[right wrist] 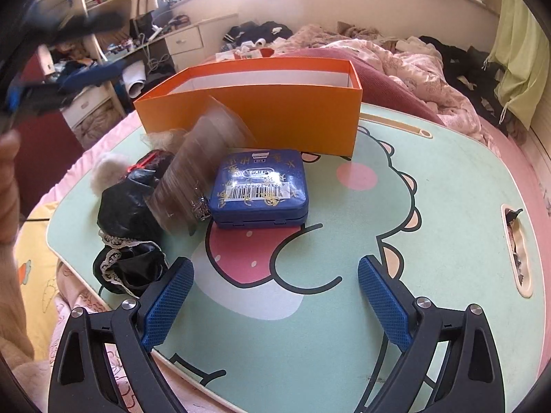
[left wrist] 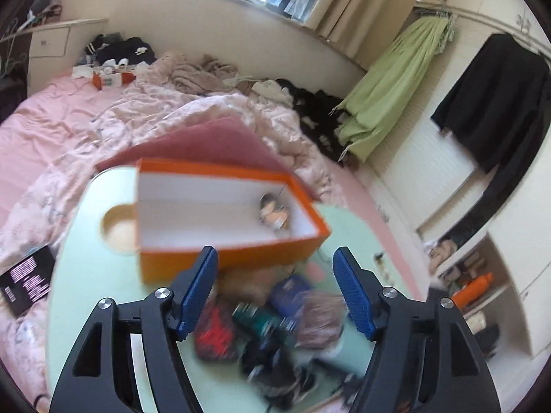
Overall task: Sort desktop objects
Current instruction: 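Lift the brown card box from the orange box with the left tool onto the table, then grasp the figurine in the orange box with the right tool, set it on the table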
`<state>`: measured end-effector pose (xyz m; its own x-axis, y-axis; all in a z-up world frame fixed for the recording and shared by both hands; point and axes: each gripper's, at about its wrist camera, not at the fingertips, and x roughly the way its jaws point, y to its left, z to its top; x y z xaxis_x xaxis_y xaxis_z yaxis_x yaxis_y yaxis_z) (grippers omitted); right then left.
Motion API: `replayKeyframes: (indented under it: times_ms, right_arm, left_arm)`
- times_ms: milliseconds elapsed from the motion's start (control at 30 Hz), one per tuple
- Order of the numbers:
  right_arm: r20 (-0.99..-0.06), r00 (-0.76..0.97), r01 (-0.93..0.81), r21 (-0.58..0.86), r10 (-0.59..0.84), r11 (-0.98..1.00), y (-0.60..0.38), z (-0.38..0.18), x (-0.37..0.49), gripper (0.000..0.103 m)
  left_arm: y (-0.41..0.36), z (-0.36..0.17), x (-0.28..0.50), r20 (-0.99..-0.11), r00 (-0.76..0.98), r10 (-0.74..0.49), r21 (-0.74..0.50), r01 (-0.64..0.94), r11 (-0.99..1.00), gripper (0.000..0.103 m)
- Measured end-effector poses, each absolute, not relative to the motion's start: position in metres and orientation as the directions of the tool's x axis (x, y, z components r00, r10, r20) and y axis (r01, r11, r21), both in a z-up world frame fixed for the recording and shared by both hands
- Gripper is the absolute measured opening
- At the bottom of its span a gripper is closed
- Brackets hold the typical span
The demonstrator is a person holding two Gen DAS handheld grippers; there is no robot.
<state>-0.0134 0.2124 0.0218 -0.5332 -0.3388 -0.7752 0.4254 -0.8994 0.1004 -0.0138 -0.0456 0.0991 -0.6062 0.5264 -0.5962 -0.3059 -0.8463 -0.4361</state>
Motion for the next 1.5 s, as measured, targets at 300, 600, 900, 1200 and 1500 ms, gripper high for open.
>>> replayKeyframes:
  times_ms: [300,600,900,1200,1500]
  right_arm:
    - [-0.784,-0.535,0.425,0.073,-0.315,-0.902,0.209,0.021,-0.014,0.098]
    - [-0.807,-0.537,0.388,0.024,-0.247,-0.921,0.210,0.018,-0.019,0.103]
    - [-0.814,-0.531,0.383,0.019,-0.237,-0.924,0.212,0.018,-0.020,0.103]
    - [-0.767,-0.620,0.380,-0.109,-0.165,-0.918,0.223,0.065,-0.004,0.082]
    - [-0.844,-0.516,0.480,-0.145,-0.145,-0.866,0.159,0.137,-0.134,0.036]
  left_arm:
    - [-0.058,0.039,0.062,-0.666,-0.668,0.332,-0.224,-0.245,-0.943,0.069]
    - [-0.026,0.003,0.057,-0.665,-0.728,0.166,-0.020,-0.205,-0.978,0.086]
    - [-0.023,-0.003,0.064,-0.569,-0.811,0.138,-0.012,-0.159,-0.987,0.103]
    - [-0.025,-0.009,0.066,-0.537,-0.831,0.143,-0.015,-0.160,-0.987,0.103]
    - [-0.025,-0.010,0.067,-0.531,-0.835,0.145,-0.015,-0.162,-0.987,0.103]
